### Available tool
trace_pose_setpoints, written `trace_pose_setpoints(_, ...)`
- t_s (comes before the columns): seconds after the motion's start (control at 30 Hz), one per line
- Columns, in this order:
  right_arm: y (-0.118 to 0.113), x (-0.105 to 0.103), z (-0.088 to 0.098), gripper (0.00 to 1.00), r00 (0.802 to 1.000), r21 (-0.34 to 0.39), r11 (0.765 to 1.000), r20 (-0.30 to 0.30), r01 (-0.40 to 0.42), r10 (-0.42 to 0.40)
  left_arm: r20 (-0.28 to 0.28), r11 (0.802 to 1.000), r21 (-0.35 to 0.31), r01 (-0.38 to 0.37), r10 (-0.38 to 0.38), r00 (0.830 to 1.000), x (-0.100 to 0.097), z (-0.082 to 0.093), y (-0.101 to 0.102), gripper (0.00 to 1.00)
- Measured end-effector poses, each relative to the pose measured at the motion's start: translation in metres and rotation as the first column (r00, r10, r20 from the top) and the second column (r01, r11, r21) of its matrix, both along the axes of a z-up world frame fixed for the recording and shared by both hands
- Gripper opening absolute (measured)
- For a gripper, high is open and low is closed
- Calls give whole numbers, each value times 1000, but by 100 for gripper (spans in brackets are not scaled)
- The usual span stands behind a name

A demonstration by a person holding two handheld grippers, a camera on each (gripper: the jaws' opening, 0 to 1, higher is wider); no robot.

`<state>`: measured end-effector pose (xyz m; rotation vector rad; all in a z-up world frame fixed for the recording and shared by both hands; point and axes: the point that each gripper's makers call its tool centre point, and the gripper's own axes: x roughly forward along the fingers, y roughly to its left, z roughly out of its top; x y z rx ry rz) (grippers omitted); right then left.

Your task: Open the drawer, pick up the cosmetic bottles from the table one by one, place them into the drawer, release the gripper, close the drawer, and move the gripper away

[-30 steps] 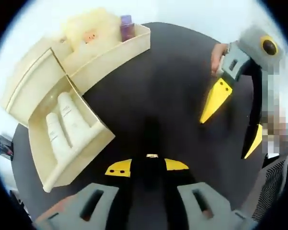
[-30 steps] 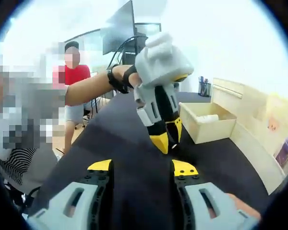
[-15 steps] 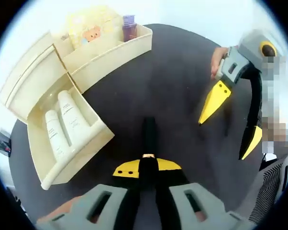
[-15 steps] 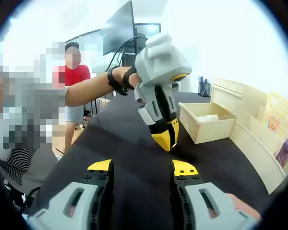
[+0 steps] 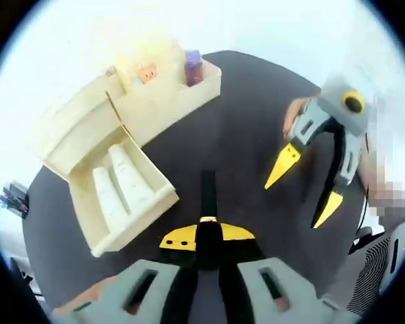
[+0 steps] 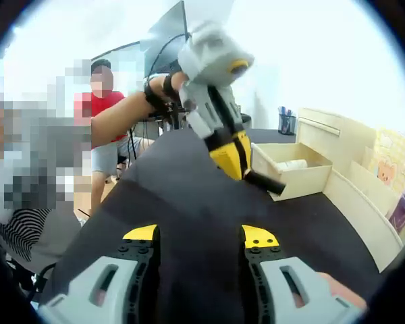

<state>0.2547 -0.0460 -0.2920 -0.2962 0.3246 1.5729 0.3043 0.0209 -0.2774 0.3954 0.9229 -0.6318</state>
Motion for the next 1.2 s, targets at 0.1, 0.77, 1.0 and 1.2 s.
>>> trace_pose_setpoints(0.1,0,0,1,42,1000,5,1000,-1,2,-2,41,1000,-7,-15,15,999,4,17,2,7)
trace_pose_setpoints(0.77,4,-7,2,42,1000,13,1000,3,-13,13,178,967,-65,-246,254,951,59,96,30,7)
trace_pose_setpoints(1.0,3,-8,4,42,1000,22,1000,6,-14,14,177,941,-80,-329,338,924,82,107,47,7)
trace_pose_setpoints(1.2,5,-11,4,42,1000,21,1000,7,-20,20,159,912,-95,-399,409,898,98,112,55,7)
